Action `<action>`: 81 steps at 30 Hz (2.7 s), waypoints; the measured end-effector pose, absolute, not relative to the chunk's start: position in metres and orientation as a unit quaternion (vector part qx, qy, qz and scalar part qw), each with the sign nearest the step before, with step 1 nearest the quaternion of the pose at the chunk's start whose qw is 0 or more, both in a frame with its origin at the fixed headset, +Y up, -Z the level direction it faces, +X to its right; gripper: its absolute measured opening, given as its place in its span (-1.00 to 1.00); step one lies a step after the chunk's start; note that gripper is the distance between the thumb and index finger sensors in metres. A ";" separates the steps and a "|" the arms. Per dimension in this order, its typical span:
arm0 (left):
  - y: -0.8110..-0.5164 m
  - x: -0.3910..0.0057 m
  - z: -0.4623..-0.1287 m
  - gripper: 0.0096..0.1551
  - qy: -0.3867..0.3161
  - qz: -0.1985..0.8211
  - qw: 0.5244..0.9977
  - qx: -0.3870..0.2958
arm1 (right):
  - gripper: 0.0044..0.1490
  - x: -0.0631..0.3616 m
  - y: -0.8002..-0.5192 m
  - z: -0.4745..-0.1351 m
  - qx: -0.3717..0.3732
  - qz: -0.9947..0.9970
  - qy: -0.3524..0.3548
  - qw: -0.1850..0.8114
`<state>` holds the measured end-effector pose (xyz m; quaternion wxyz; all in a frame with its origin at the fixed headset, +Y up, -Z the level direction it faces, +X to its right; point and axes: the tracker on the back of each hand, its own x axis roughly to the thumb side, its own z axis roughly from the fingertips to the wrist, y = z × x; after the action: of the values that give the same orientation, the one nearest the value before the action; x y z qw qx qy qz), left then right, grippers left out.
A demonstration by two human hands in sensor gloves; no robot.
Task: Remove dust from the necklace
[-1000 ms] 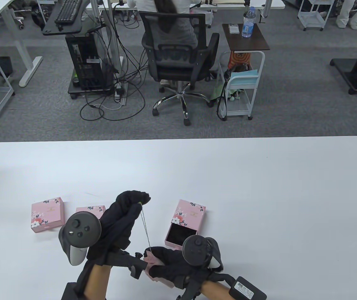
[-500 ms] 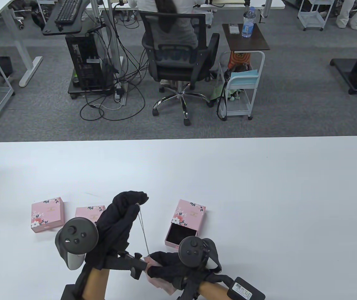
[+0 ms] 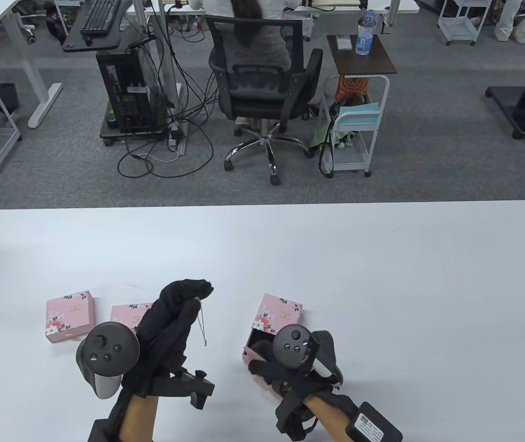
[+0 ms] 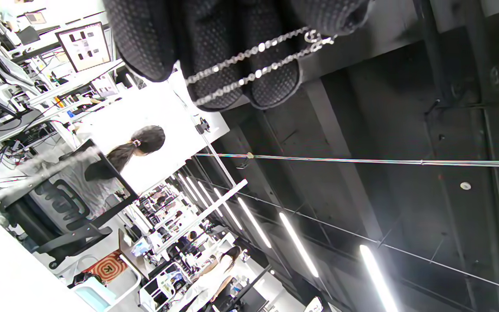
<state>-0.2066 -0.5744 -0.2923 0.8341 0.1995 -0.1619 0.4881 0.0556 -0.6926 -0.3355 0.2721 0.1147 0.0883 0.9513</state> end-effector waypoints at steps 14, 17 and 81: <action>-0.581 -0.186 -0.296 -0.50 -0.180 0.452 0.858 0.166 | -0.38 0.133 -0.745 -0.378 -0.111 0.928 0.258 0.246; -0.580 -0.183 -0.298 -0.50 -0.181 0.445 0.862 0.163 | -0.30 0.138 -0.739 -0.379 -0.138 0.932 0.227 0.246; -0.644 -0.190 -0.352 -0.51 0.001 0.260 0.965 -0.027 | -0.51 0.108 -0.580 -0.320 0.170 0.894 -0.086 0.407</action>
<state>-0.1903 -0.6440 -0.3519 0.9652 -0.0274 0.0014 0.2601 0.1082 -0.5805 -0.3199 0.4067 0.1698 -0.0858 0.8935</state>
